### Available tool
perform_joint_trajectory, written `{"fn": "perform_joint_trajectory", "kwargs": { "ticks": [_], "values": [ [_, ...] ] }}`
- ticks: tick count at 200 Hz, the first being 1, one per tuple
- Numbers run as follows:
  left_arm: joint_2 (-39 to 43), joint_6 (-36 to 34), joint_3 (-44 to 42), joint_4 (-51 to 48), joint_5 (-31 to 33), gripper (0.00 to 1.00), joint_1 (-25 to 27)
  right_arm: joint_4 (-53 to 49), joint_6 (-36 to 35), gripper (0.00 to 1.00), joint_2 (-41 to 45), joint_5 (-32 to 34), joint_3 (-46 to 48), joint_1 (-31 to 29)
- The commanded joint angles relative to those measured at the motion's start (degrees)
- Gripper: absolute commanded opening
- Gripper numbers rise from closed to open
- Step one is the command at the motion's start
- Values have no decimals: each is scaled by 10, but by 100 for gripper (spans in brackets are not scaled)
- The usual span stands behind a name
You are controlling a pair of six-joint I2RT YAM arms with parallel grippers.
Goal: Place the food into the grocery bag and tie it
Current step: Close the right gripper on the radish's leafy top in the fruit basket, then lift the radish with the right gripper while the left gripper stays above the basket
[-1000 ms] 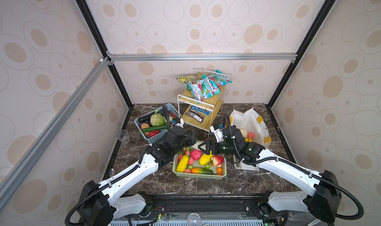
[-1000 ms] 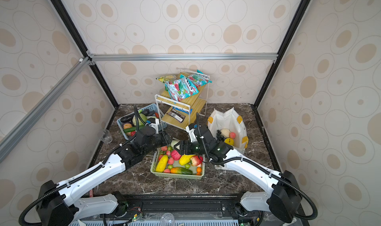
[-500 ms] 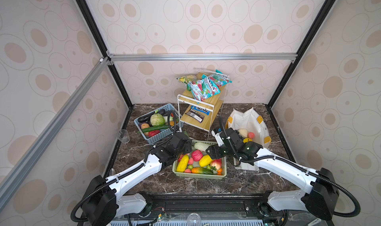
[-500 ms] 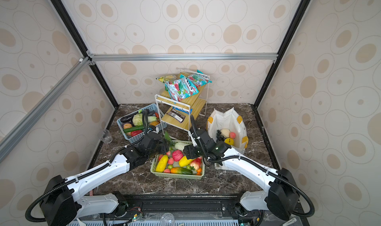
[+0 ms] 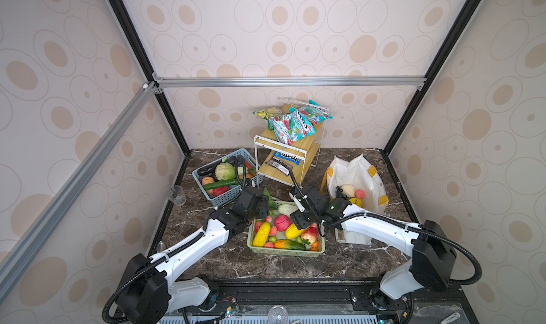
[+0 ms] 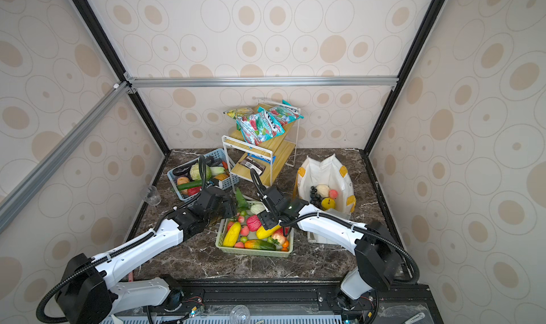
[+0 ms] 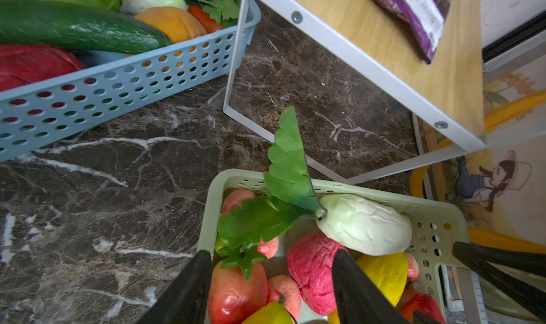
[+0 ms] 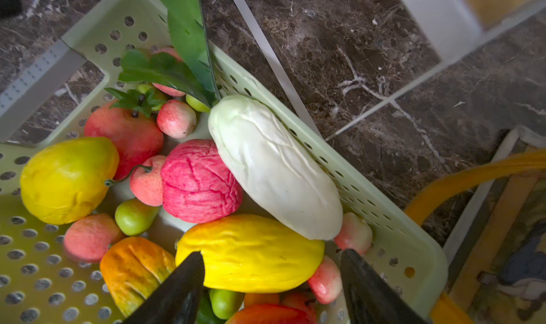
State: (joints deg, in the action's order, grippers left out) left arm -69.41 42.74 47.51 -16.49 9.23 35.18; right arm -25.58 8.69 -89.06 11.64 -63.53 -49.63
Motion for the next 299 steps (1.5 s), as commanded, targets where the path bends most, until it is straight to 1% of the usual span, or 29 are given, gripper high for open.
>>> {"fn": "perform_joint_trajectory", "kwargs": {
  "ticks": [1,41,64,108,148,171,193,228,260,299],
  "values": [
    [19,-13,16,-18,-1,65,-11,-4,-46,76,-29,77,-21,-22],
    [35,-16,14,-27,3,65,-25,-6,-73,78,-87,171,-43,-49],
    [44,-17,12,-32,3,65,-31,3,-74,79,-105,208,-47,-52],
    [52,-13,8,-31,2,65,-34,13,-97,79,-140,240,-57,-56],
    [52,-14,8,-27,1,65,-37,33,-119,80,-166,256,-56,-58],
    [51,-14,9,-25,1,65,-37,44,-129,78,-180,281,-58,-59],
    [52,-14,8,-24,0,65,-38,54,-136,73,-190,292,-58,-59],
    [53,-14,7,-24,3,65,-38,59,-143,58,-198,283,-60,-61],
    [56,-13,5,-23,4,65,-38,57,-144,47,-187,273,-58,-65],
    [59,-10,0,-21,4,65,-38,51,-135,40,-150,255,-51,-69]
  ]
}}
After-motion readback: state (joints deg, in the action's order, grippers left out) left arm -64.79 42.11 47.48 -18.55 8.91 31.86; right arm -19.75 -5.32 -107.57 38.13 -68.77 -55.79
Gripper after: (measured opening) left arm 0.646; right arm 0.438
